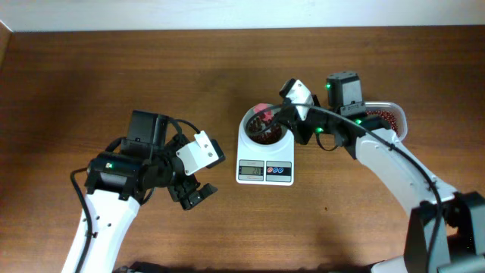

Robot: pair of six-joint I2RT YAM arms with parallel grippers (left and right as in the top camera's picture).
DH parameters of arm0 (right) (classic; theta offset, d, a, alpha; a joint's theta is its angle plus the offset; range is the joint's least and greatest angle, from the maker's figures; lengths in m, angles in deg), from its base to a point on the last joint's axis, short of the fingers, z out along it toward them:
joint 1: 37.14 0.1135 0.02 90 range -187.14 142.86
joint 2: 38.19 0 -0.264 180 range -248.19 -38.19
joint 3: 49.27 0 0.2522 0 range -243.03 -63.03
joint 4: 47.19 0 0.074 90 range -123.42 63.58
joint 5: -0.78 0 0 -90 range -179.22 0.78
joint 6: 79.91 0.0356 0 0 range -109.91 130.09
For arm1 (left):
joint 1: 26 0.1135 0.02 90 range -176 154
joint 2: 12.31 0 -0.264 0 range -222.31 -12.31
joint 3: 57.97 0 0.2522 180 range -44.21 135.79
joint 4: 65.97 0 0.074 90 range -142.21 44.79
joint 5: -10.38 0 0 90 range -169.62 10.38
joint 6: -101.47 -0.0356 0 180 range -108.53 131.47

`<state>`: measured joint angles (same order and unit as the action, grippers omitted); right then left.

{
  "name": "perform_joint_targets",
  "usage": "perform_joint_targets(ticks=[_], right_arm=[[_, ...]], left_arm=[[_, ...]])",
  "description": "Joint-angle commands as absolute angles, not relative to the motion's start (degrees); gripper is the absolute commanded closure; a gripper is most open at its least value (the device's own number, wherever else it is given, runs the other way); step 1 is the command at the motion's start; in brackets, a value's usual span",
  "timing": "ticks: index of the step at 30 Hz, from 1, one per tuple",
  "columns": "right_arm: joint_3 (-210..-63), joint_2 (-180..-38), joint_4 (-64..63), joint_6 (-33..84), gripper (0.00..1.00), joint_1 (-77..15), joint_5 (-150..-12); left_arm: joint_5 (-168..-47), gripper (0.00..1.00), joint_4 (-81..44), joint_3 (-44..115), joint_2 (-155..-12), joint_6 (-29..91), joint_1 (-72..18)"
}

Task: Scoop and weigh 50g on scale
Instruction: 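Tip the scoop over the white bowl to pour beans in, then return the empty scoop with the right gripper into the bean tub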

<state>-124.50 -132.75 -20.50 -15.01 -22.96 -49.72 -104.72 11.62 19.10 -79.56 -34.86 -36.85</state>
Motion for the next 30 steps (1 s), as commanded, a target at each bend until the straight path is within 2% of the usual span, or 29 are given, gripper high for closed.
perform_joint_targets(ticks=[1, 6, 11, 15, 19, 22, 26, 30], right_arm=[[-124.87, -127.79, -18.75, -19.28, 0.96, -20.97, -65.74], [-124.87, -123.72, -15.14, -20.17, 0.96, -16.71, -75.72], [-124.87, -120.79, -12.65, -20.11, 0.96, -15.77, -75.97], [-124.87, -111.55, -11.80, -19.49, 0.96, -17.78, -78.35], [-124.87, -103.07, -5.02, -19.49, 0.96, -28.43, -85.56], [-124.85, -102.43, -1.22, -18.51, 0.96, -37.37, -85.65], [-124.85, -109.17, -0.78, -5.88, 0.96, -47.66, -84.80], [-124.85, -120.14, -0.78, -1.53, 0.96, -48.64, -84.51]], left_arm=[[-105.33, 0.01, 11.69, 18.77, -79.49, -35.80, -36.59], [-105.33, 0.01, 11.69, 18.77, -79.49, -35.80, -36.59], [-105.33, 0.01, 11.69, 18.77, -79.49, -35.78, -36.59], [-105.33, 0.01, 11.69, 18.77, -79.49, -35.80, -36.59], [-105.33, 0.01, 11.69, 18.77, -79.49, -35.80, -36.59], [-105.33, 0.01, 11.69, 18.77, -79.49, -35.80, -36.59], [-105.33, 0.01, 11.71, 18.77, -79.49, -35.78, -36.59], [-105.33, 0.01, 11.69, 18.77, -79.49, -35.80, -36.59]])
